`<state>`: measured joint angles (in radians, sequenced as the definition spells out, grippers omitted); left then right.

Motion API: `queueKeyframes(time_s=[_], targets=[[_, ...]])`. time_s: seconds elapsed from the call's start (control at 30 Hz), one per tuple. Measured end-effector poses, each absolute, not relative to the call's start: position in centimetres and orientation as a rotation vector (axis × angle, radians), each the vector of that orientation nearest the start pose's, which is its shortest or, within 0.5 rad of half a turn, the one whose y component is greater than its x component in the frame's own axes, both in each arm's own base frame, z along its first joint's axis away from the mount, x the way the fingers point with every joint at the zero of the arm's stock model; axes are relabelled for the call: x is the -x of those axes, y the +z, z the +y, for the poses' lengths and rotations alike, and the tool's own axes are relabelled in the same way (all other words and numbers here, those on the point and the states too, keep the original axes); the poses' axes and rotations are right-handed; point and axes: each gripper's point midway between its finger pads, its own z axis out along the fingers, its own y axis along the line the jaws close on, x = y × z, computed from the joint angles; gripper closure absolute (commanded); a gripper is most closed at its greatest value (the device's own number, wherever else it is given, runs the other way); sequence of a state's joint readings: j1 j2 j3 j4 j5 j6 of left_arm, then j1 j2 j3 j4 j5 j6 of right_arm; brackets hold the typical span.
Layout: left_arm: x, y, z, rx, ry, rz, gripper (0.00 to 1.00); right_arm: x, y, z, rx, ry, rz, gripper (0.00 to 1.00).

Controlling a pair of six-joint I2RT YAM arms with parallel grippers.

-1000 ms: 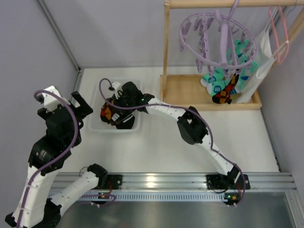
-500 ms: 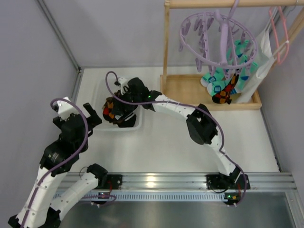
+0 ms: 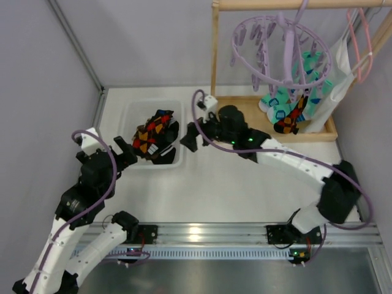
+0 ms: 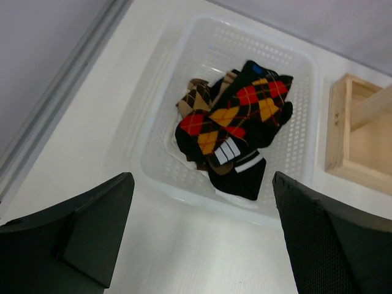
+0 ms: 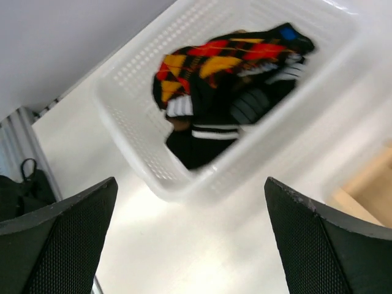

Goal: Remove the socks clipped to the hanger

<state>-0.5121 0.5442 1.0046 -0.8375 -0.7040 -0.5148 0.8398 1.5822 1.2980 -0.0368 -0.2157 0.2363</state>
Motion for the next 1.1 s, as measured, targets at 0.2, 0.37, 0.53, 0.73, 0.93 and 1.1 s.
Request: queueKeyframes(time_s=[0.2, 0.37, 0.53, 0.73, 0.93, 1.1], targets=[[-21.7, 26.0, -4.0, 0.29, -0.112, 1.94, 0.02, -27.2, 26.7, 24.1, 0.463, 0.624, 1.76, 0.01], [-22.1, 25.0, -5.5, 0.225, -0.158, 1.987, 0.02, -28.0, 27.0, 11.9, 0.151, 0.333, 1.728, 0.0], [-22.1, 24.8, -6.4, 0.184, -0.191, 2.008, 0.02, -29.1, 25.7, 2.9, -0.12, 0.057, 1.76, 0.02], [-22.0, 24.7, -6.7, 0.166, -0.213, 2.013, 0.02, -31.3, 23.2, -1.4, -0.237, -0.068, 1.808, 0.16], [-21.9, 24.6, -7.1, 0.15, -0.229, 2.021, 0.02, -35.9, 20.1, -1.0, -0.177, -0.068, 1.85, 0.49], [-22.0, 24.4, -7.3, 0.137, -0.233, 2.032, 0.02, -37.2, 18.9, -1.4, -0.163, -0.098, 1.815, 0.77]])
